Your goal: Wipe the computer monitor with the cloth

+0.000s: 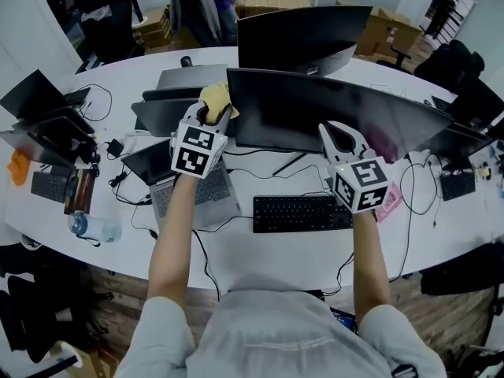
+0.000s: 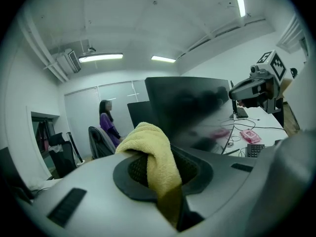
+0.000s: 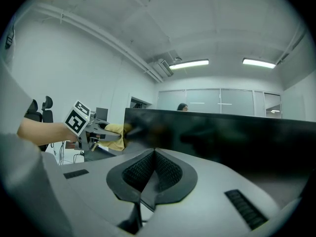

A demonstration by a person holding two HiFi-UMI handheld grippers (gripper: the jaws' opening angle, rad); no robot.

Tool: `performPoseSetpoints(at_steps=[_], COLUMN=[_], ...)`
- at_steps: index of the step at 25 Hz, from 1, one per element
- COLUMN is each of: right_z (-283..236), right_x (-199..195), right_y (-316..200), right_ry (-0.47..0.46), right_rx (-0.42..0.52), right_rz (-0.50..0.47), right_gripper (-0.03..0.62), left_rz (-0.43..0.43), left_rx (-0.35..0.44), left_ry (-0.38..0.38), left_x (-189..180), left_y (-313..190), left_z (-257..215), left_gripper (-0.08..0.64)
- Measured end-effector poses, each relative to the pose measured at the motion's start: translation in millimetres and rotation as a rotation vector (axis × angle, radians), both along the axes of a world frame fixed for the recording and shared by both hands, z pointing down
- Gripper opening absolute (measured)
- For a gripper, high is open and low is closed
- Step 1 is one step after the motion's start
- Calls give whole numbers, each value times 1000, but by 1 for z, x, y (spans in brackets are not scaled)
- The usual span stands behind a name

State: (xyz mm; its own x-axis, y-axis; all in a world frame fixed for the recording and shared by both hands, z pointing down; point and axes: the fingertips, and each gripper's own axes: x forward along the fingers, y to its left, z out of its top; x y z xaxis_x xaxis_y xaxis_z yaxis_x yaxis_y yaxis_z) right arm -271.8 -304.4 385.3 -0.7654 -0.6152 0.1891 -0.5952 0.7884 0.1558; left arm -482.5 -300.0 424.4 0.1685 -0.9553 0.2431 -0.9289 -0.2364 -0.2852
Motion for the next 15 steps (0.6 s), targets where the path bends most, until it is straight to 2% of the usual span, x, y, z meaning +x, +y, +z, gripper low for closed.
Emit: performPoseSetpoints(at_steps=[8,15], right_z=[14,29], right_x=[-3,1], right_y=[-6,-7], right_ry=[6,20], right_rx=[-33,-57], right_rz=[-6,-2], right_gripper=[26,26], left_rz=[-3,1], left_rx=[-53,-130], left_ry=[32,65], left_x=[-2,-3], left_y=[-4,-8], left_z=[40,84], left_gripper=[79,80])
